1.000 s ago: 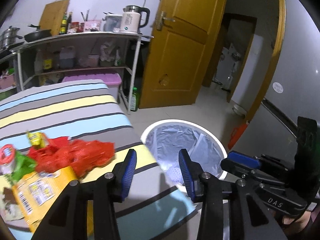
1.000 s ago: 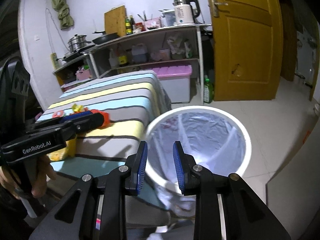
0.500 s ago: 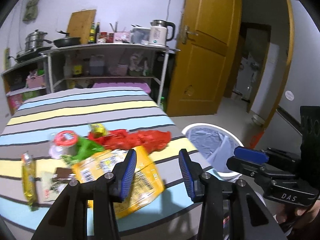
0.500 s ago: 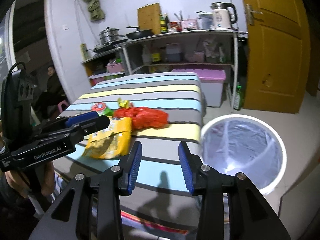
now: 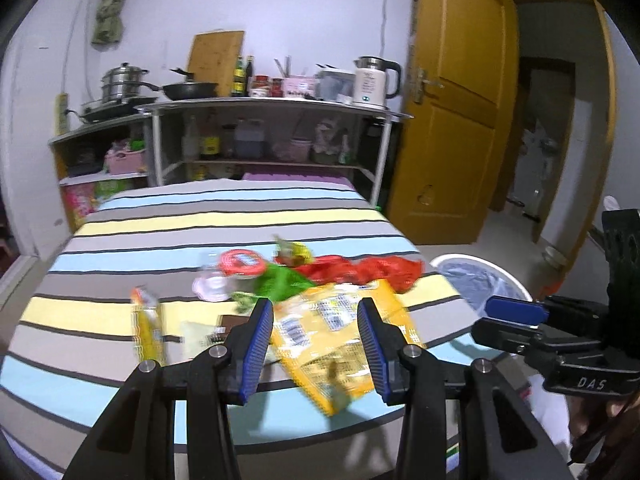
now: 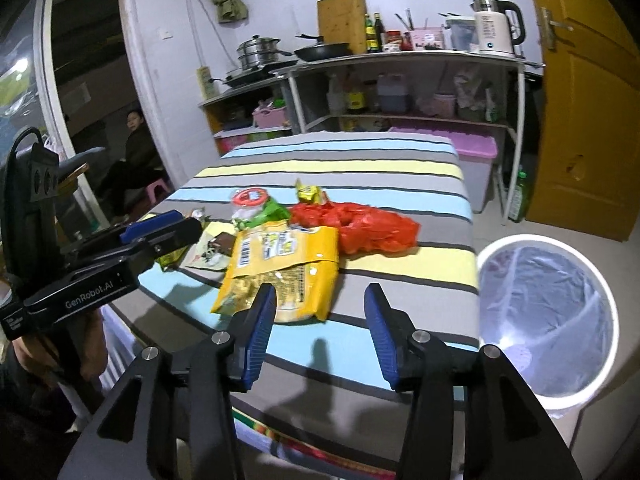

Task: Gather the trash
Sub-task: 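Move both tools back over the table toward the yellow wrappers, then grasp the yellow snack stick wrapper with the left tool while the right tool grasps the yellow bag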

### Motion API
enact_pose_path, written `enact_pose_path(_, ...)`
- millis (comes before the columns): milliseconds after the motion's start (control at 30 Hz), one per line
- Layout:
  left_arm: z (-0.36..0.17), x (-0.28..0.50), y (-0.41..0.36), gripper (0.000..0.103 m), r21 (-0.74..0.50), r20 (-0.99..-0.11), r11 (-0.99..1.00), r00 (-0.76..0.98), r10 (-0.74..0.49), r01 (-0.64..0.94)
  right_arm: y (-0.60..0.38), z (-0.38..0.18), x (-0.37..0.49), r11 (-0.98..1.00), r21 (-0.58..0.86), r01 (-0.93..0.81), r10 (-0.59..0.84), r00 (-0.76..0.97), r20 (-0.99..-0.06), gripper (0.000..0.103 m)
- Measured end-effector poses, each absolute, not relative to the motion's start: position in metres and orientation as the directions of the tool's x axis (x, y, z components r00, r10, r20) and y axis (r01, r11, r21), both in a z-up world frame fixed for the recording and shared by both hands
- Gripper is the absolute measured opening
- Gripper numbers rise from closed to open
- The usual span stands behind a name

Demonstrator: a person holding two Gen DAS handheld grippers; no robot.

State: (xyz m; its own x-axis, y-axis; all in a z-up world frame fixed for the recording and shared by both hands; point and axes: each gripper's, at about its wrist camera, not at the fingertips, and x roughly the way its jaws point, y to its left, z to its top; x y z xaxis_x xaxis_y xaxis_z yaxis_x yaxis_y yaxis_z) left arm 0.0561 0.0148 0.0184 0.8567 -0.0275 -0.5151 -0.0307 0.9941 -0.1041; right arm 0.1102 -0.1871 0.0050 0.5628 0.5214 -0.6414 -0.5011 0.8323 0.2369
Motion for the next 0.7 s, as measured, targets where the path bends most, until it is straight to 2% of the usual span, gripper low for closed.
enact_pose_path(267,0.008,0.047,0.062,0.044,-0.094,-0.532,0.981,0.842,0.094,-0.17,-0.165,-0.01,0.124,0.811,0.256,-0.526,0.543,0.514,-0.664,0.047)
enact_pose_path(367,0.002,0.046,0.082,0.05,-0.099,-0.542,0.971,0.83,0.132,-0.218,-0.159,-0.015,0.131,0.804,0.267,-0.531,0.551,0.497,-0.67,0.047)
enact_pose_path(700,-0.025,0.064,0.108,0.051,-0.119,-0.61,0.956,0.779,0.142,-0.268,-0.148,-0.031,0.151,0.803,0.285,-0.524,0.549,0.465,-0.694,0.047)
